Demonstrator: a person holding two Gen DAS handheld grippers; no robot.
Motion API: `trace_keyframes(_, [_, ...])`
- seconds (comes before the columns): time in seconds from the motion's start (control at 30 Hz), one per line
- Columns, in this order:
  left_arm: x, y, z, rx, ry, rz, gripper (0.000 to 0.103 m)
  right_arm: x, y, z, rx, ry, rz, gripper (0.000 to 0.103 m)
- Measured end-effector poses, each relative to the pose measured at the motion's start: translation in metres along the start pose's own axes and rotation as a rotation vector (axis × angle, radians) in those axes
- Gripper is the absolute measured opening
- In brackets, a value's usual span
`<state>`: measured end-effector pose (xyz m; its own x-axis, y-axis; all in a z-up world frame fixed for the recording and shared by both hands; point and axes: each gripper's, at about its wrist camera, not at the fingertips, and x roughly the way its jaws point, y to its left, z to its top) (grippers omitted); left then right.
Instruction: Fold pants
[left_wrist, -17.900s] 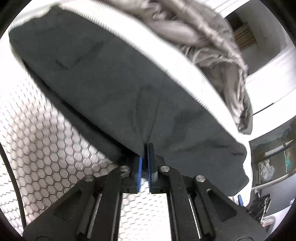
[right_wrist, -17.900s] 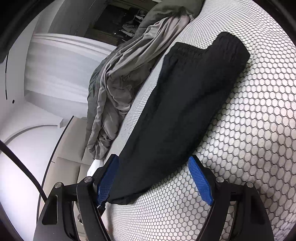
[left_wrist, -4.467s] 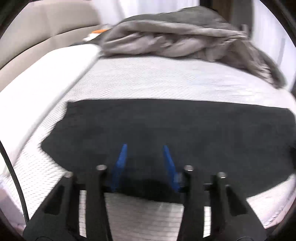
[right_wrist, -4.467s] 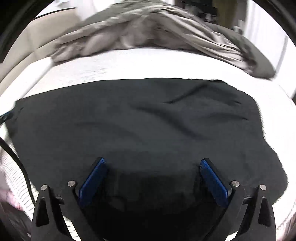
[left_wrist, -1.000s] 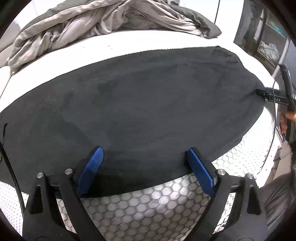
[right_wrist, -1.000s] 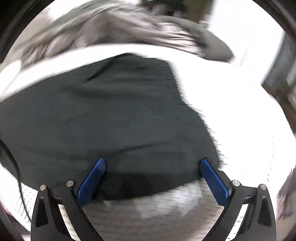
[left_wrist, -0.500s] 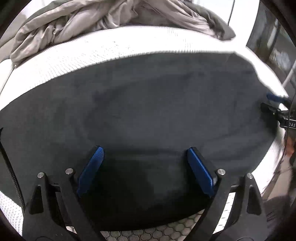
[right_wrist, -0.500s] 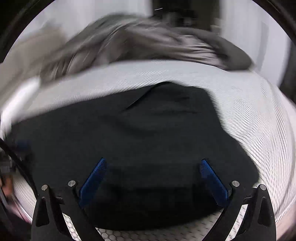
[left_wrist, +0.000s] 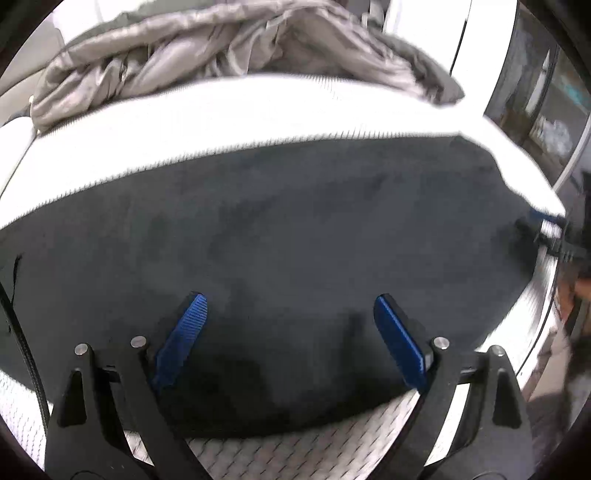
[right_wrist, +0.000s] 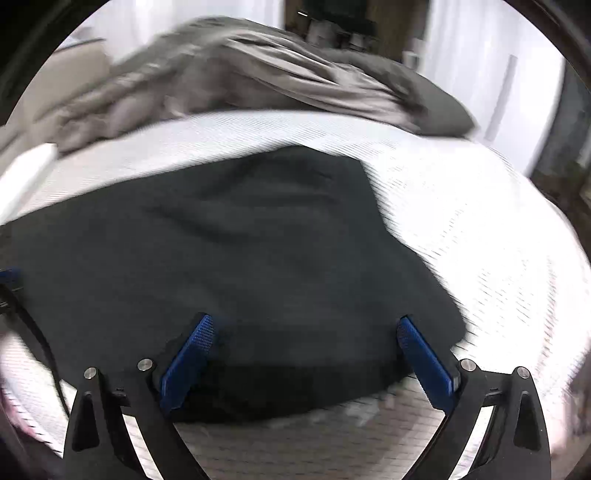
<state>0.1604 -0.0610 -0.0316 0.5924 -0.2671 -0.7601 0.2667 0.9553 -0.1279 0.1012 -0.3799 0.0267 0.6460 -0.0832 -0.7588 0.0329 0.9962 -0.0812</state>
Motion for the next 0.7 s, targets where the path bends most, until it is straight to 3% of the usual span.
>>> trace_keyframes(0.1, [0.010,-0.012,0.016,0.023,-0.020,0.062,0.091,0.023,0.051,0.016,-0.055,0.041,0.099,0.101])
trace_keyframes(0.2, [0.042,-0.019,0.014,0.048,0.098,0.132,0.091,0.054,0.090,0.023,-0.108,0.110,0.148,0.101])
trace_keyframes(0.23, [0.049,-0.017,0.011,0.048,0.126,0.124,0.091,0.061,0.098,0.026,-0.147,0.115,0.130,0.101])
trace_keyframes(0.27, [0.046,-0.012,0.009,0.046,0.101,0.096,0.091,0.059,0.104,0.024,-0.176,0.112,0.107,0.101])
trace_keyframes(0.33, [0.040,-0.006,0.008,0.057,0.103,0.095,0.091,0.067,0.086,0.029,-0.191,0.089,-0.044,0.102])
trace_keyframes(0.43, [0.028,0.016,0.000,0.037,0.102,0.124,0.092,0.072,0.029,0.028,-0.044,0.085,-0.259,0.102])
trace_keyframes(0.5, [0.019,0.032,-0.006,0.003,0.100,0.124,0.092,0.068,0.005,0.028,0.042,0.078,-0.285,0.102])
trace_keyframes(0.57, [0.011,0.038,-0.008,-0.004,0.094,0.143,0.092,0.063,-0.004,0.026,0.084,0.069,-0.251,0.102])
trace_keyframes(0.7, [0.002,0.045,0.004,-0.050,0.066,0.142,0.092,0.039,0.024,0.028,0.041,0.026,-0.257,0.102])
